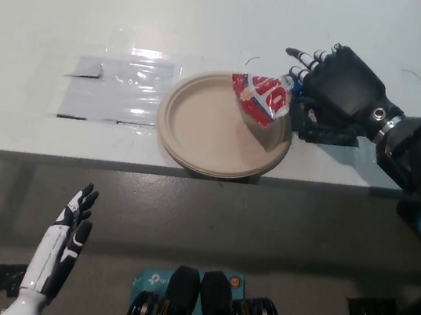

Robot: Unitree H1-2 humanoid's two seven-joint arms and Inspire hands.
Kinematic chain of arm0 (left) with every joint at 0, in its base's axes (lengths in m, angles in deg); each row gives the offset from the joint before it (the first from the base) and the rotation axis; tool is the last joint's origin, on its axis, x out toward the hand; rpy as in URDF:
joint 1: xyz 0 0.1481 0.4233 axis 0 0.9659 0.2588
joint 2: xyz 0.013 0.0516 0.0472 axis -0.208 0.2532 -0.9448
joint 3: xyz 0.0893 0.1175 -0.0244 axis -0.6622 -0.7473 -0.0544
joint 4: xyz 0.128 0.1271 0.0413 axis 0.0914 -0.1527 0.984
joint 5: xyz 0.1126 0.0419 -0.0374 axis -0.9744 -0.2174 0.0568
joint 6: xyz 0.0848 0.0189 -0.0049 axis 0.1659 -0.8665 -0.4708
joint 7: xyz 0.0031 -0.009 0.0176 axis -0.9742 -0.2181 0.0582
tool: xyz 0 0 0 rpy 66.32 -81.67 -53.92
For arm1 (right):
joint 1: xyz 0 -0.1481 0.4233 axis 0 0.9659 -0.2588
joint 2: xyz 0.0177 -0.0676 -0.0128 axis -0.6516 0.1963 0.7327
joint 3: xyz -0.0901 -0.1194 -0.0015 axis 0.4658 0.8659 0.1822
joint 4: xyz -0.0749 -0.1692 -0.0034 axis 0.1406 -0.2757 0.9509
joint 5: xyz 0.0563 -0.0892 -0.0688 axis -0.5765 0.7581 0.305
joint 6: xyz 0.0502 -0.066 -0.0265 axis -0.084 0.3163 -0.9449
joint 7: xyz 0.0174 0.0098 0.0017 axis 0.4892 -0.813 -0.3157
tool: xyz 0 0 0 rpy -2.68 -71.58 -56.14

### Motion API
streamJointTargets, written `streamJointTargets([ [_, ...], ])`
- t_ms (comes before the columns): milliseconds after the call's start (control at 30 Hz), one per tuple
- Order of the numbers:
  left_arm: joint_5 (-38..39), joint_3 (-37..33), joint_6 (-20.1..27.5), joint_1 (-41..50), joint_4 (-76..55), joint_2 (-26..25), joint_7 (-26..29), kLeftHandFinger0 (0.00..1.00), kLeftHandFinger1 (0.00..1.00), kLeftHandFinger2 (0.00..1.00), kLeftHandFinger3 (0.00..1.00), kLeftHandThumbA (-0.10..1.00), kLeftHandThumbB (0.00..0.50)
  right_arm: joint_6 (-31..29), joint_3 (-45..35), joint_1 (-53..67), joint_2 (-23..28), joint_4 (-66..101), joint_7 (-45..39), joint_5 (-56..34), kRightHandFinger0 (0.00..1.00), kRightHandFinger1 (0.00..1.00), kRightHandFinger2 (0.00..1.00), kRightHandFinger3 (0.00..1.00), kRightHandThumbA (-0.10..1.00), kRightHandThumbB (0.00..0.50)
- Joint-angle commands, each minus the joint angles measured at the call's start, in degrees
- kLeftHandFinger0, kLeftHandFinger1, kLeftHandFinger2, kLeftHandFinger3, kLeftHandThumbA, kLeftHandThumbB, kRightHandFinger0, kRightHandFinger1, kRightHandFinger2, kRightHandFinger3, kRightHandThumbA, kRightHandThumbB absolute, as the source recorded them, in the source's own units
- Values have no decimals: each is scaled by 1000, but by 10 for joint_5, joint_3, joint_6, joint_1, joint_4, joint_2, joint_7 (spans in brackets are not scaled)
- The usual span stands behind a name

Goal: The robot picks up a small bag of sunflower seeds on the right hand side and take it to the empty plate on the left hand side then pours some sunflower seeds on to the plate.

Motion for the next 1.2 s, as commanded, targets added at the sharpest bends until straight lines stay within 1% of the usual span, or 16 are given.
streamJointTargets([
  [0,-5,-5,18,-8,-5,-9,1,1000,1000,1000,1000,1000,116,41,-4,-55,21,28,31,29,0,247,760,490,-100,303],
  [67,-13,-6,28,-9,1,-9,6,1000,1000,1000,1000,1000,113,34,-7,-58,22,33,17,27,0,250,771,517,-100,288],
  [133,-18,-7,31,-9,1,-9,8,1000,1000,1000,1000,1000,109,34,-7,-61,23,36,22,32,0,248,765,491,-100,278],
  [300,-23,-7,37,-12,5,-8,11,1000,1000,1000,1000,1000,111,45,1,-67,21,34,44,53,0,203,734,431,-100,318],
  [367,-24,-6,36,-12,4,-9,10,1000,1000,1000,1000,1000,112,52,9,-69,15,27,56,63,0,203,748,417,-100,305],
  [467,-23,-5,34,-13,1,-9,9,1000,1000,1000,1000,1000,107,66,23,-75,7,7,79,79,0,174,711,426,-100,283],
  [533,-22,-5,33,-13,1,-8,8,1000,1000,1000,1000,1000,112,67,30,-78,4,-1,87,84,0,119,657,381,-100,284],
  [600,-25,-5,35,-15,3,-8,9,1000,1000,1000,1000,1000,111,83,53,-88,-3,-21,109,104,0,29,585,290,-100,296],
  [667,-22,-5,35,-14,2,-8,8,1000,1000,1000,1000,1000,109,87,65,-92,-6,-25,105,111,0,42,590,234,-100,287],
  [700,-22,-5,35,-15,3,-7,8,1000,1000,1000,1000,1000,110,91,72,-94,-8,-29,111,115,0,19,552,214,-100,305],
  [833,-20,-4,34,-14,0,-7,7,1000,1000,1000,1000,1000,100,97,86,-98,-14,-35,115,121,0,0,469,112,-79,305],
  [967,-20,-5,36,-15,2,-7,7,1000,1000,1000,1000,1000,105,102,95,-98,-16,-37,120,128,0,0,455,116,-100,323],
  [1033,-20,-4,39,-16,3,-8,8,1000,1000,1000,1000,1000,111,96,96,-98,-18,-38,113,123,0,0,427,137,-100,304],
  [1100,-20,-4,34,-16,0,-9,6,1000,1000,1000,1000,1000,116,93,92,-97,-18,-38,111,119,0,0,430,103,-100,310],
  [1133,-22,-5,36,-17,2,-8,7,1000,1000,1000,1000,1000,115,96,94,-96,-16,-39,116,123,0,0,411,177,-100,312],
  [1167,-23,-4,36,-17,2,-8,8,1000,1000,1000,1000,1000,115,97,94,-97,-16,-39,119,124,0,0,400,180,-100,313],
])
